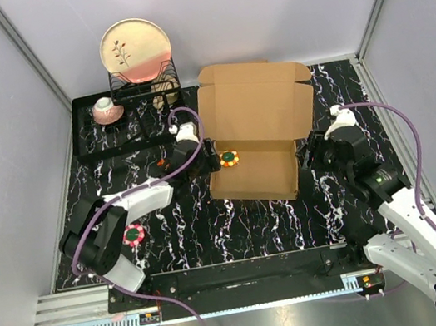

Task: Fold the paper box

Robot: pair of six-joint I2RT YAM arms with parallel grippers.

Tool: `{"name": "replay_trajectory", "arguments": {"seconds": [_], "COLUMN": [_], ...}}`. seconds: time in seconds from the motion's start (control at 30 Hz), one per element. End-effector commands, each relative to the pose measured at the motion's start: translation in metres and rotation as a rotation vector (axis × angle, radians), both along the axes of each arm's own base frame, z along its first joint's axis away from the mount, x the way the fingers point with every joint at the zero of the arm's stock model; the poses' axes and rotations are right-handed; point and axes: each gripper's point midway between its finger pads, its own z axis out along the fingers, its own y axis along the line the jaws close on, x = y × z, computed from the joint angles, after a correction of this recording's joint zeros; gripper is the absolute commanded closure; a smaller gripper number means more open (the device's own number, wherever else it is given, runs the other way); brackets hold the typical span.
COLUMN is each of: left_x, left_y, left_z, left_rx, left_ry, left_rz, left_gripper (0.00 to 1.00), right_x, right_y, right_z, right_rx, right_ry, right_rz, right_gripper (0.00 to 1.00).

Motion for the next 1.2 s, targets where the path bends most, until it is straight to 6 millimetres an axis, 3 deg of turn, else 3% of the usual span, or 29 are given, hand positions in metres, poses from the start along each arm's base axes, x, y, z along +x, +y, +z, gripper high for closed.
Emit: {"name": "replay_trajectory", "arguments": {"seconds": [0.0,0.2,0.47,0.63,0.9,1.17], "left_x": [0.009,0.004,-0.010,-0.016,-0.035,-0.054], "left_y": [-0.013,-0.015,-0.014,-0.014,0.004,0.018], "left_z": [0.010,-0.001,-0.026,-0.035,-0.024,-0.019], "left_rx": [-0.062,-0.032,0.028,0.041,0.064,0.209], "left_ry": [-0.044,-0.020,0.029,0.049,0.024,-0.010], "left_rz": [-0.031,-0.069,-0.094,-0.094,-0.067,-0.064], "left_gripper": [0.31,0.56,0.65,0.85,0.89,0.89], "right_x": [-0.001,-0.001,-0.001,-0.003,-0.004,-0.005], "right_y": [0.000,0.000,0.002,0.001,-0.001,0.000], "right_z": [0.010,0.008,0.009,0.009,0.009,0.008], "right_rx": [0.010,0.007,0.014,0.010,-0.003,0.008], "right_ry": [-0.032,-0.027,-0.029,-0.031,-0.035,-0.043], "right_rz": [0.001,0.000,0.007,0.010,0.013,0.017], "right_gripper": [0.43,0.42,0.43,0.43,0.42,0.43]}}
